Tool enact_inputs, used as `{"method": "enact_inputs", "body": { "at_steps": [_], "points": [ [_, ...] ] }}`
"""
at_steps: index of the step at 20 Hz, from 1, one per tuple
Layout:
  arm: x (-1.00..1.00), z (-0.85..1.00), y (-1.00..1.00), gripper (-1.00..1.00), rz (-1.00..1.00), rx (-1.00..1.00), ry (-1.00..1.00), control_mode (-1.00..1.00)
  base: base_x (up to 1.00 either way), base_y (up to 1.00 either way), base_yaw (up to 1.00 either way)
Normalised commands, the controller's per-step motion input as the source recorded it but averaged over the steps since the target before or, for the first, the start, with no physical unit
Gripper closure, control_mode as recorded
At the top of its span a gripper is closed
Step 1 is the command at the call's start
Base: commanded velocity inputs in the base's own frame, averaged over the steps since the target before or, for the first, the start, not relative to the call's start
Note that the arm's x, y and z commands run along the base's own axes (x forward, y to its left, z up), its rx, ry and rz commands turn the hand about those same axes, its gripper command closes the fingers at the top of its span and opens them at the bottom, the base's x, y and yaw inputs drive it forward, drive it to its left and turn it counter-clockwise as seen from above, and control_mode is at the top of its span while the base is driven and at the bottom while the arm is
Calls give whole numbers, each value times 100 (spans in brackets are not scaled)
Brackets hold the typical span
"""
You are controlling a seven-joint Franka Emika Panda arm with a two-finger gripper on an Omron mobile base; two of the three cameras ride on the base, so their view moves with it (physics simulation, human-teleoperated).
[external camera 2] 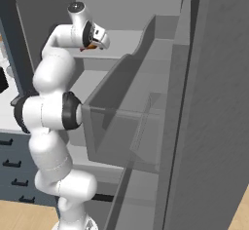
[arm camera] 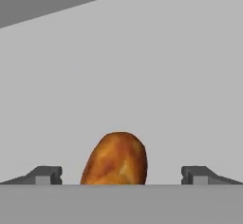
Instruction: Place one bell pepper and one chicken drumstick in each tupperware on the nearby counter, to pack two identical lunches.
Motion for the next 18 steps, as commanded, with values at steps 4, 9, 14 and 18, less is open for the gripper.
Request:
{"method": "enact_inputs", "body": {
  "at_steps": [4, 9, 14, 18],
  "points": [
    [45, -13, 14, -100, 0, 0, 3, -100, 0, 0, 0],
    [10, -35, 3, -100, 0, -1, 12, -100, 0, 0, 0],
    [-13, -64, 0, -100, -2, -4, 22, -100, 0, 0, 0],
    [-22, -69, 4, 100, -2, -6, 17, -100, 0, 0, 0]
  ]
}}
